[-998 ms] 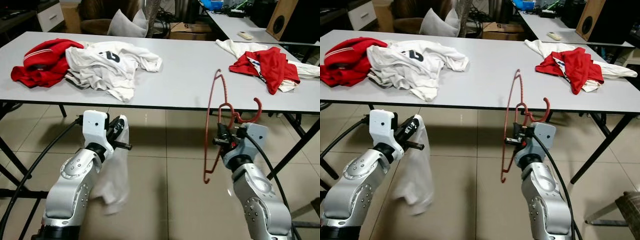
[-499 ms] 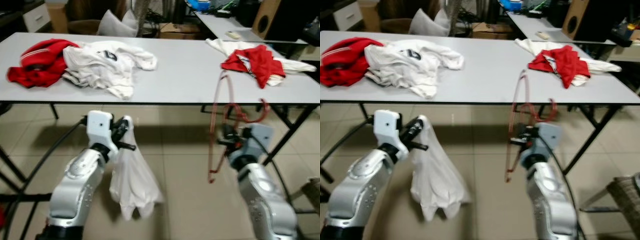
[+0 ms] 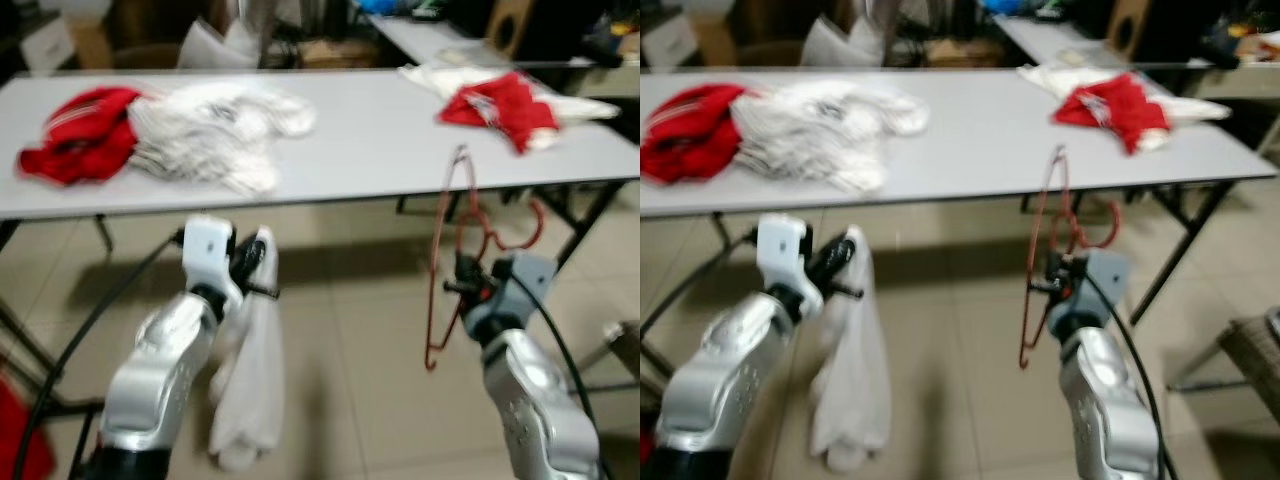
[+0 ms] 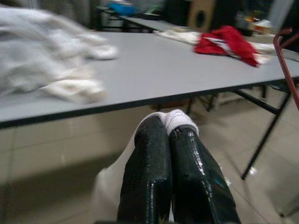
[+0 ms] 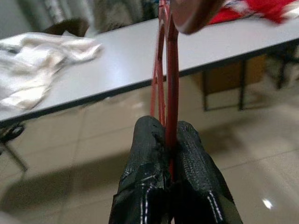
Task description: Hang hanger
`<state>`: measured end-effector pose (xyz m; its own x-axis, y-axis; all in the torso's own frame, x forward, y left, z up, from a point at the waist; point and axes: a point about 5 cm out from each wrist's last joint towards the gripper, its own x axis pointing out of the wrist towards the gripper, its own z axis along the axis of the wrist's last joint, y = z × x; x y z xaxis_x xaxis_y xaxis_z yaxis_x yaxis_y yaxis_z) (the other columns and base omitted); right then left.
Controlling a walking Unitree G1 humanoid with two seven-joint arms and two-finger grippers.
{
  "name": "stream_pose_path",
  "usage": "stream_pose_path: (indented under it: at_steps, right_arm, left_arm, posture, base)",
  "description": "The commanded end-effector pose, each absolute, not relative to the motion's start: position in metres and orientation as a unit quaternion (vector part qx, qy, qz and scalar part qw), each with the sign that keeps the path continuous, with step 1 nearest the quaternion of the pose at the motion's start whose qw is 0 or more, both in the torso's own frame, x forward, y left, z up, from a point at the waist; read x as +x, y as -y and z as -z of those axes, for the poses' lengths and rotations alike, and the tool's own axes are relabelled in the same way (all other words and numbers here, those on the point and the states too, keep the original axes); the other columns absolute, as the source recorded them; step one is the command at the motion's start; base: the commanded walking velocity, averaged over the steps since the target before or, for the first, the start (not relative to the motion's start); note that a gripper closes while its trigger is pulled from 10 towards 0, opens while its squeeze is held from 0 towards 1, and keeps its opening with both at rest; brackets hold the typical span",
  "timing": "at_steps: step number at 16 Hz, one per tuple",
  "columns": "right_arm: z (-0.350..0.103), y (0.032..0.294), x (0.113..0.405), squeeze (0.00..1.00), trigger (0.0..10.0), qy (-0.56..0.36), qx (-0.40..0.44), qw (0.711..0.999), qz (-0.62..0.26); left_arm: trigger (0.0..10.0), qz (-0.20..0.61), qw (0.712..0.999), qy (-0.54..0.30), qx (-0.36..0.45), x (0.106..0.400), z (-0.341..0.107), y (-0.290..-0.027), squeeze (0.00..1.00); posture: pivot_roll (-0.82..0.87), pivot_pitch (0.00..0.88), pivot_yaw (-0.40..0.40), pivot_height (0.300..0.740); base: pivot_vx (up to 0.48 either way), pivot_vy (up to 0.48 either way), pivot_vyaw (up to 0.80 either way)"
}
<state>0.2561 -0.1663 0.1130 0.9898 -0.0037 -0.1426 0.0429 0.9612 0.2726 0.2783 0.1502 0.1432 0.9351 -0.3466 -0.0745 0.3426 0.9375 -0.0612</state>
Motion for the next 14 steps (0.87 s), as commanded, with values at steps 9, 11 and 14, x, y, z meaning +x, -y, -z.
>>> stream_pose_path:
  at_steps: [9, 11, 14]
  right_arm:
    - [-0.1189, 0.1619, 0.2595, 0.00, 10.0, -0.061, 0.143, 0.988, 0.000]
    - [-0.1189, 0.1622, 0.2597, 0.00, 10.0, -0.062, 0.143, 0.988, 0.000]
    - [-0.1194, 0.1620, 0.2595, 0.00, 10.0, -0.062, 0.142, 0.988, 0.001]
  left_arm:
    - [10.0, 0.159, 0.987, -0.031, -0.022, 0.2797, -0.1477, -0.1551, 0.00]
    - [10.0, 0.161, 0.986, -0.027, -0.023, 0.2795, -0.1481, -0.1547, 0.00]
    - [10.0, 0.165, 0.986, -0.024, -0.024, 0.2791, -0.1491, -0.1549, 0.00]
  posture:
    - [-0.09, 0.000, -0.013, 0.727]
    - [-0.09, 0.000, -0.013, 0.727]
    - [-0.09, 0.000, -0.014, 0.727]
  base:
    - [0.000, 0.081, 0.00]
    - [0.000, 0.000, 0.00]
    - [0.000, 0.000, 0.00]
